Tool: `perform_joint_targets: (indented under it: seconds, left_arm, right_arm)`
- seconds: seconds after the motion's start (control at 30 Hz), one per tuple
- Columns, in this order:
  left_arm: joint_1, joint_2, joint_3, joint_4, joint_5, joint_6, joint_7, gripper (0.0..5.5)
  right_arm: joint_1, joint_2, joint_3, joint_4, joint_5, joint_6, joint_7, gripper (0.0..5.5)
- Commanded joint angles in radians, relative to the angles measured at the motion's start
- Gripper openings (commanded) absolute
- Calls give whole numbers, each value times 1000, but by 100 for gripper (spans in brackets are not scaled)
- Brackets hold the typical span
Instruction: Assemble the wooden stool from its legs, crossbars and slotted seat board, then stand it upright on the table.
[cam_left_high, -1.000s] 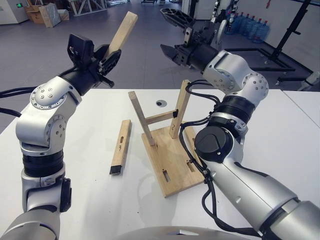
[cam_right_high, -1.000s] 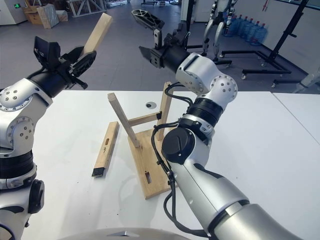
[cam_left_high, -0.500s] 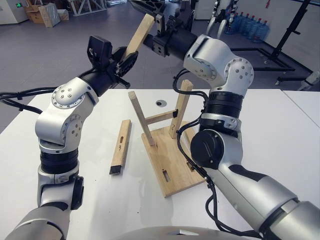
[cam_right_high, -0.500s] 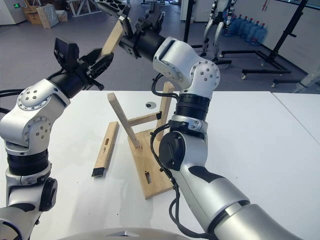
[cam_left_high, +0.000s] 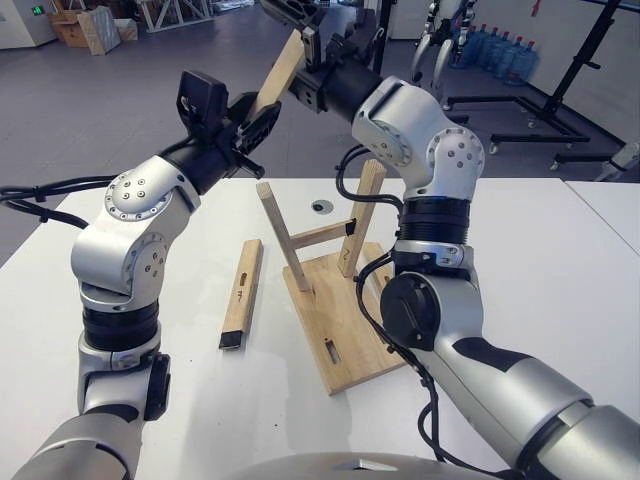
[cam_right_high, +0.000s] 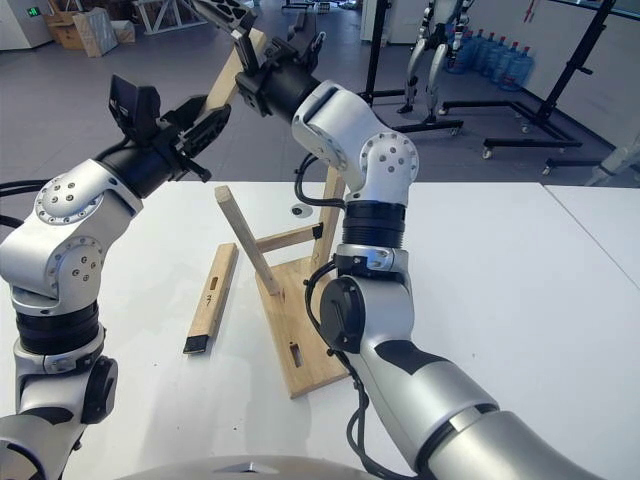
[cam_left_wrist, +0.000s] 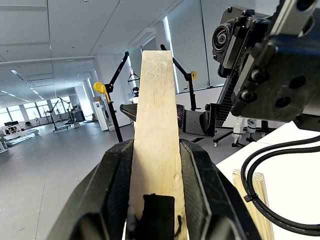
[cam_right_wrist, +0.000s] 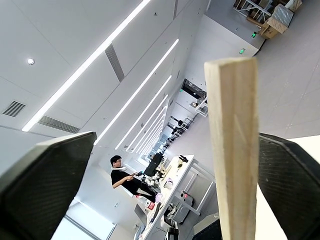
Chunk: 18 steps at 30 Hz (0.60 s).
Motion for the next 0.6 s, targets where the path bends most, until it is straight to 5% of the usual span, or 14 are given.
perform_joint_targets:
  seconds: [0.03, 0.6]
  left_arm:
    - [14, 0, -5, -10, -4, 16, 1, 127]
    - [19, -2, -5, -9, 0, 12, 3, 127]
  right_arm:
    - [37, 57, 28, 5, 9, -24, -3, 465]
    - [45, 2, 72, 18, -14, -100, 15, 148]
